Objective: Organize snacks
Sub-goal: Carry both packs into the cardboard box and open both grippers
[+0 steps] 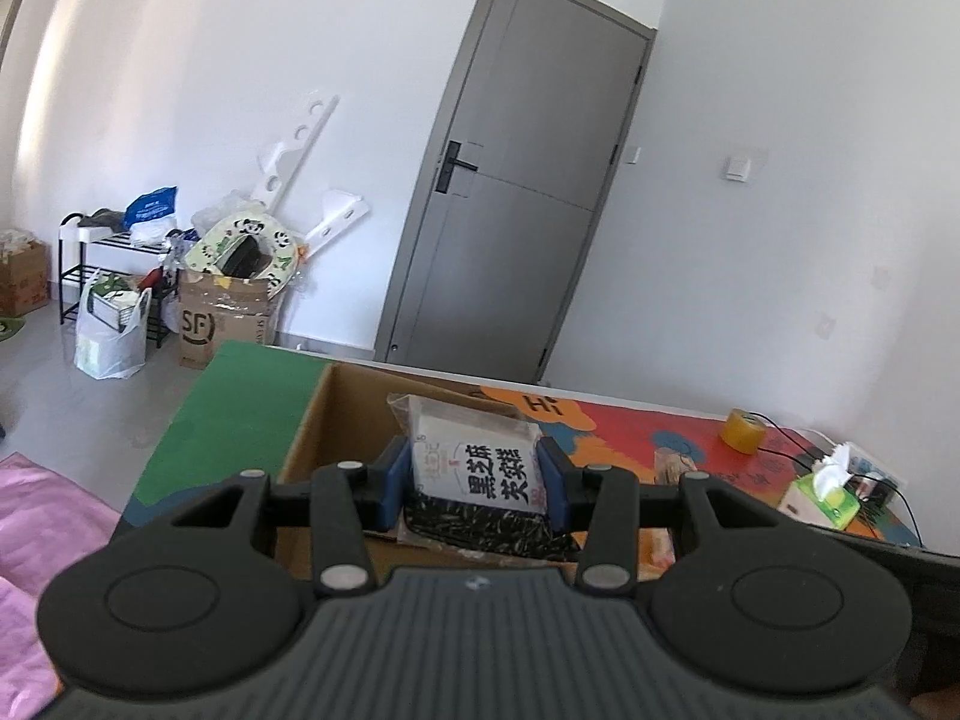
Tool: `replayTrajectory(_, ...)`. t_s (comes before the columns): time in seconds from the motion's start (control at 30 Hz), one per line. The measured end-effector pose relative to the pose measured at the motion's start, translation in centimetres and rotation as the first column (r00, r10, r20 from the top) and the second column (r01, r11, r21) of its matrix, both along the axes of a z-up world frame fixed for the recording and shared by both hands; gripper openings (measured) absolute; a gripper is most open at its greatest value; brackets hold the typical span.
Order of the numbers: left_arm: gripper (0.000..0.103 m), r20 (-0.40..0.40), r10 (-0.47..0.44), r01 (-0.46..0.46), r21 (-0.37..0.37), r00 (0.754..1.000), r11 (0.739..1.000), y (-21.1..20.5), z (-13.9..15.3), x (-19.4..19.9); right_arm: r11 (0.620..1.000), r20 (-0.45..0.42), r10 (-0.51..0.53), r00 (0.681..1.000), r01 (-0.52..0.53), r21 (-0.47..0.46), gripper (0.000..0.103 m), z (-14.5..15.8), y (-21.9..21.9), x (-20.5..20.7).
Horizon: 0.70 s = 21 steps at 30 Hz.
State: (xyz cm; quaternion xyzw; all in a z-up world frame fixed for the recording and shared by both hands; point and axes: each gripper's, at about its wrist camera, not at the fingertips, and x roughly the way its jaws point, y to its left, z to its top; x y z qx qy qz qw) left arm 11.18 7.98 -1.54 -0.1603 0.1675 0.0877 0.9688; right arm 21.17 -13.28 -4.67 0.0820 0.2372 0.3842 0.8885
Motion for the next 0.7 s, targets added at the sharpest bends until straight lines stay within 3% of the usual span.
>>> replayTrajectory(0.53,0.044,-0.051,0.048,-0.051,-0.062,0.998,0.997,4.3,-1.7,2.3,0.999,-0.028,0.043,0.999,-0.044,-0.032,0.019,-0.6,4.9,1.4)
replayTrajectory(0.7,0.048,-0.035,0.063,-0.065,-0.066,0.997,0.996,4.8,-1.2,2.2,0.999,-0.034,0.04,0.999,-0.041,-0.032,0.019,-0.8,5.6,1.9)
